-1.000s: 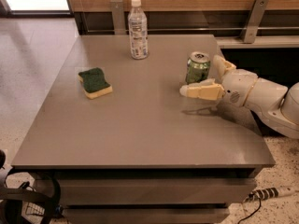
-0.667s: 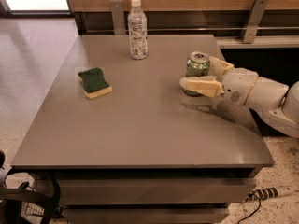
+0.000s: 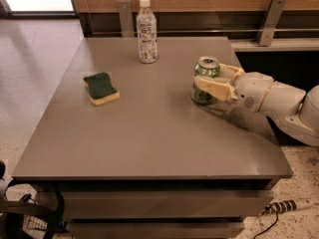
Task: Knock green can over
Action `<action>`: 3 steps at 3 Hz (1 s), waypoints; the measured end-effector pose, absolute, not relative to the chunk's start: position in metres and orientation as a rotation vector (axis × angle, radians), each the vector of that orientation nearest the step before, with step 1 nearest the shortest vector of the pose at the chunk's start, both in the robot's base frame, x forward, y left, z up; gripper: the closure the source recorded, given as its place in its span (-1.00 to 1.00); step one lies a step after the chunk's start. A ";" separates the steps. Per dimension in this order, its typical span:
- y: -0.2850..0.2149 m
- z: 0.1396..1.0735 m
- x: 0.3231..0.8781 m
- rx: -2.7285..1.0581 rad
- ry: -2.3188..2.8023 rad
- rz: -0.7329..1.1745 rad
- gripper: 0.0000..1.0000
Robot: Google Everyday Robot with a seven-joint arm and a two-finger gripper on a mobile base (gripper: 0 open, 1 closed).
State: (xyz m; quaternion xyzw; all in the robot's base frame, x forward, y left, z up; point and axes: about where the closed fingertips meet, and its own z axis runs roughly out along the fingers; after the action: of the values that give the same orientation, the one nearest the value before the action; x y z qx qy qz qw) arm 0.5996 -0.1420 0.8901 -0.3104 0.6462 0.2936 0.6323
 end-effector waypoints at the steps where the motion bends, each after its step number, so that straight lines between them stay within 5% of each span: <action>1: -0.140 0.891 0.600 -0.713 1.477 0.674 0.99; 3: -0.139 0.908 0.602 -0.808 1.555 0.587 1.00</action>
Offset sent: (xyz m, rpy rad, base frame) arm 0.0017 -0.0027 0.0092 -0.0742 0.0202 -0.0007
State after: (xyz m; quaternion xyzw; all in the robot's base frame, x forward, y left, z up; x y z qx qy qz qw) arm 0.6015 -0.1390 0.9082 -0.3491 0.6714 0.2534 0.6026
